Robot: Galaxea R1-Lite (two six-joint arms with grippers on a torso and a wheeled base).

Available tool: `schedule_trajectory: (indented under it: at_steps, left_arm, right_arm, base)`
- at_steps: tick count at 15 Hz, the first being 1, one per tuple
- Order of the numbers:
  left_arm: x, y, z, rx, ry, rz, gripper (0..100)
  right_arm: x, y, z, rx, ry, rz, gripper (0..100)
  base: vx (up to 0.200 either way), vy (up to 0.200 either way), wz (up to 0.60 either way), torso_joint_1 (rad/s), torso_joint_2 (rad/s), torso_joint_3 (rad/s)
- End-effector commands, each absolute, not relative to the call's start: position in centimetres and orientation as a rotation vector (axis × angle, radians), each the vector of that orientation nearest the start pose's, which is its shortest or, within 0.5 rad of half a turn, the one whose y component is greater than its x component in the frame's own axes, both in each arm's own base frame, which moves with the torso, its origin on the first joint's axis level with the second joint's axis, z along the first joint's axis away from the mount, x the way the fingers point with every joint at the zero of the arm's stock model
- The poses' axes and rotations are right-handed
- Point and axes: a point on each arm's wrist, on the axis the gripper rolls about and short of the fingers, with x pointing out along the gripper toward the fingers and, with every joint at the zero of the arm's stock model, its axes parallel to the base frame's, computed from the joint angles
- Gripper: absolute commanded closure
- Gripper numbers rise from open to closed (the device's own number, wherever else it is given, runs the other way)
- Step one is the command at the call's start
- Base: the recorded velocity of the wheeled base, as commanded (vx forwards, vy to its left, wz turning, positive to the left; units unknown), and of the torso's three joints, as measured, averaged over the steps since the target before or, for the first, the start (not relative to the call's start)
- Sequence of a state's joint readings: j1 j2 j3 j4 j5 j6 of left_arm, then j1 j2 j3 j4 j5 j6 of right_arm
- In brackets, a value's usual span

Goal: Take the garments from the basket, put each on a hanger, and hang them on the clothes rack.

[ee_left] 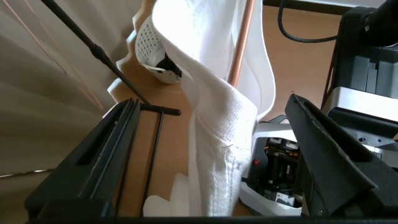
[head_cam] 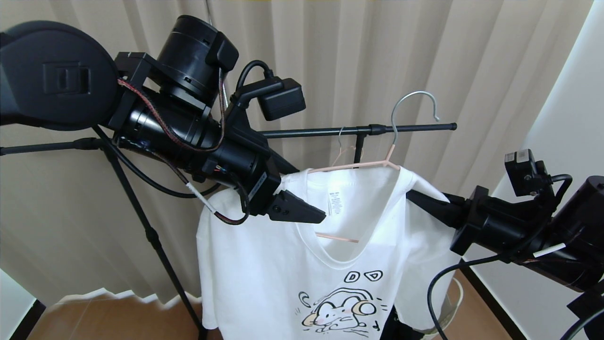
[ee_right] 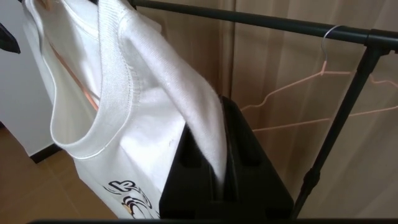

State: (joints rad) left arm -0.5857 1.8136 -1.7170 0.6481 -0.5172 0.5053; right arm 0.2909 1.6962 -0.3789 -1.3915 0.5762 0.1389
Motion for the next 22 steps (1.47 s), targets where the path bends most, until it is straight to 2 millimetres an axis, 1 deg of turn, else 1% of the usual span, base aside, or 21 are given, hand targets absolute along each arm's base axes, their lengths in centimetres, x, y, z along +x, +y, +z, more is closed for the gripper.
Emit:
schedule_trajectory:
  at_steps: [1,4,5,11,14,18,20,21,22]
  left_arm:
    - [26.4,-19.1,28.4,0.46,0.493,-1.23,0]
    - [26.2,-19.2,28.4,0.462,0.492,-1.236,0]
    - [26.2,-19.2,28.4,0.462,0.492,-1.236,100]
    - [26.3,-19.2,27.9,0.464,0.507,-1.237,100]
    - [26.2,-19.1,28.0,0.463,0.504,-1.235,100]
    - [26.2,-19.1,28.0,0.465,0.501,-1.232,100]
    - [26.2,-19.0,28.2,0.463,0.491,-1.227,100]
    - [26.1,-18.9,28.5,0.462,0.482,-1.224,100]
    - [26.0,-18.8,28.6,0.464,0.476,-1.224,100]
  right_arm:
    - [23.8,8.4,15.7,0.118,-0.024,0.872,100]
    - [23.8,8.4,15.7,0.118,-0.027,0.872,100]
    - [23.8,8.4,15.7,0.118,-0.027,0.872,100]
    - [23.8,8.4,15.7,0.119,-0.026,0.872,100]
    - [23.7,8.4,15.7,0.118,-0.025,0.874,100]
    - [22.8,8.1,16.3,0.113,-0.043,0.885,100]
    - [22.6,8.0,16.1,0.112,-0.033,0.883,100]
    - [22.6,8.0,16.1,0.112,-0.032,0.881,0]
    - [22.6,8.0,16.0,0.113,-0.028,0.883,0]
  base:
    - [0.0,0.0,0.0,0.0,0.0,0.0]
    - [0.0,0.0,0.0,0.0,0.0,0.0]
    - [0.0,0.0,0.0,0.0,0.0,0.0]
    - [0.0,0.0,0.0,0.0,0.0,0.0]
    - [0.0,0.0,0.0,0.0,0.0,0.0]
    - [0.0,0.0,0.0,0.0,0.0,0.0]
    - [0.0,0.0,0.0,0.0,0.0,0.0]
    - [0.0,0.0,0.0,0.0,0.0,0.0]
    - [0.0,0.0,0.0,0.0,0.0,0.0]
